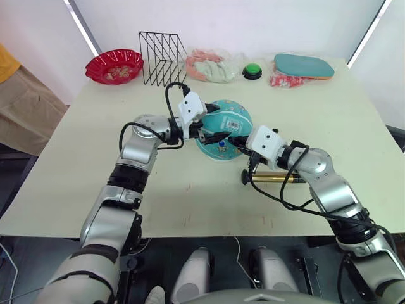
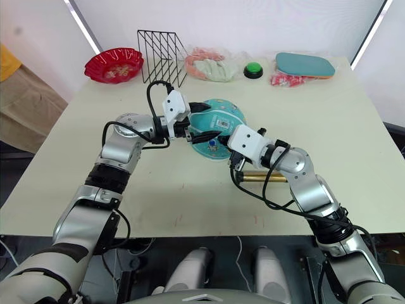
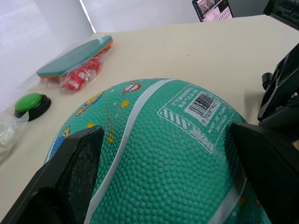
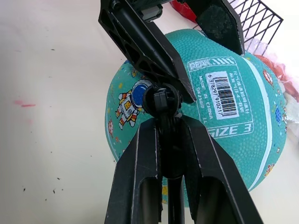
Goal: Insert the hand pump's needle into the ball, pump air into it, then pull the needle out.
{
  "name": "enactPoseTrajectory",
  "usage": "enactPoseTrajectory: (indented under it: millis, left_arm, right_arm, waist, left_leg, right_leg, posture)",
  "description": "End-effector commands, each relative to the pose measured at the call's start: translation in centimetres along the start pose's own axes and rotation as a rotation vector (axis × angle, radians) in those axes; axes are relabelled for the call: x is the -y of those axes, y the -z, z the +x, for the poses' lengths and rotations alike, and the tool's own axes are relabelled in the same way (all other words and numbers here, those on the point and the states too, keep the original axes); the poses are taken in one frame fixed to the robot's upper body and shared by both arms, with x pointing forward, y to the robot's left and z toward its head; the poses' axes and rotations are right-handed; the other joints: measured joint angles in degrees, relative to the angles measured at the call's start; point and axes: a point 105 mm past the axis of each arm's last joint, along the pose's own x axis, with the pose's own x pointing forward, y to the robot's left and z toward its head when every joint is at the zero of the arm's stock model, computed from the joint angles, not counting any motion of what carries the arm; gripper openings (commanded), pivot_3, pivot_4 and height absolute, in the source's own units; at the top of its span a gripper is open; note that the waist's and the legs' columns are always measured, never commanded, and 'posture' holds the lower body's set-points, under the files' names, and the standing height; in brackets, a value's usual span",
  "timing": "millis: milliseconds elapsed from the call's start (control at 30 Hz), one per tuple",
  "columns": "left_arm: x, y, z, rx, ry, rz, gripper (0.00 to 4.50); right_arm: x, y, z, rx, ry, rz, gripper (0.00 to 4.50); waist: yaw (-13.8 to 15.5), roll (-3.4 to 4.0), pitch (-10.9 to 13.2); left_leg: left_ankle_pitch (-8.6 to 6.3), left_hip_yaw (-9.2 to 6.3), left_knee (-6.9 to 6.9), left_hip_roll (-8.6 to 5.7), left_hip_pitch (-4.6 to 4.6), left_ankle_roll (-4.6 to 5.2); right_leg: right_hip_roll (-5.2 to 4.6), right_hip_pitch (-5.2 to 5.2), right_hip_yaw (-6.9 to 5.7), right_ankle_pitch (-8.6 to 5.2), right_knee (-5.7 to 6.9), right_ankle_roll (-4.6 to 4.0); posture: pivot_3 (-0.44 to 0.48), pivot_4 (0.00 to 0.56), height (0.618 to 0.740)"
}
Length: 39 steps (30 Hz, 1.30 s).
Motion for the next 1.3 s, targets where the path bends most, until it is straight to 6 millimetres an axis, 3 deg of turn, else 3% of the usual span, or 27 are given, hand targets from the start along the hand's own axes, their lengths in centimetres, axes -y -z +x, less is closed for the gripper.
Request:
enactPoseTrajectory:
  millis: [33, 467, 667, 933, 1033, 1167, 1300]
  left_arm:
    - [0.3, 9.1, -2.9, -0.331, -0.108, -0.179, 4.50]
    - [0.3, 9.8, -3.1, -0.367, -0.107, -0.143, 4.50]
    - [0.1, 9.6, -2.9, -0.353, -0.113, -0.138, 4.50]
    - [-0.2, 5.7, -2.5, -0.107, -0.118, -0.170, 4.50]
    - [-0.5, 3.5, -3.3, 0.012, -0.130, -0.221, 4.50]
    - [-0.7, 0.8, -4.2, 0.140, -0.154, -0.270, 4.50]
    - [-0.8, -2.7, -6.3, 0.273, -0.158, -0.329, 4.50]
  right_arm:
    - [0.2, -9.0, -2.8, 0.342, 0.026, -0.178, 0.06]
    - [0.2, -9.7, -3.1, 0.352, 0.015, -0.151, 0.06]
    - [0.0, -9.7, -3.3, 0.341, 0.005, -0.145, 0.06]
    - [0.8, -7.9, -3.8, 0.272, 0.046, -0.103, 0.06]
    - [2.1, -7.4, -4.2, 0.255, 0.104, -0.057, 0.06]
    - [3.5, -7.0, -4.5, 0.245, 0.148, -0.037, 0.06]
    - [5.5, -6.6, -4.8, 0.234, 0.185, -0.028, 0.06]
  waist:
    - [0.0, 0.00, 0.0]
    - [-0.6, 0.16, -0.2]
    - [-1.7, 0.18, -0.6]
    - [-1.7, 0.36, -0.7]
    - [-1.8, 0.36, -0.7]
    - [-1.8, 0.35, -0.7]
    - [-1.8, 0.32, -0.6]
  left_leg:
    - [0.00, 0.00, 0.00, 0.00, 0.00, 0.00]
    - [0.00, 0.02, -0.02, 0.03, 0.12, 0.00]
    - [0.02, 0.03, -0.10, 0.20, 1.81, 0.07]
    - [0.05, -0.07, -0.44, 0.36, 1.98, 0.09]
    - [0.05, -0.04, -0.41, 0.31, 1.19, 0.08]
    - [0.05, 0.04, -0.39, 0.27, 0.83, 0.08]
    - [0.06, 0.02, -0.31, 0.19, 0.02, 0.07]
  right_leg:
    - [0.00, 0.00, 0.00, 0.00, 0.00, 0.00]
    - [0.02, 0.03, 0.05, -0.01, 0.04, 0.01]
    - [0.05, 1.71, 0.03, -0.37, -0.11, 0.14]
    - [0.11, 1.50, 0.00, -0.20, -0.06, 0.39]
    - [0.09, 0.71, 0.16, -0.03, -0.06, 0.17]
    - [0.08, 0.37, 0.27, 0.03, -0.10, 0.07]
    - [0.07, -0.42, 0.28, 0.11, -0.03, -0.03]
  posture:
    - [0.000, 0.150, 0.740]
    - [0.000, 0.150, 0.740]
    - [0.000, 0.150, 0.740]
    - [0.000, 0.150, 0.740]
    - [0.000, 0.150, 0.740]
    - [0.000, 0.150, 0.740]
    - [0.000, 0.150, 0.740]
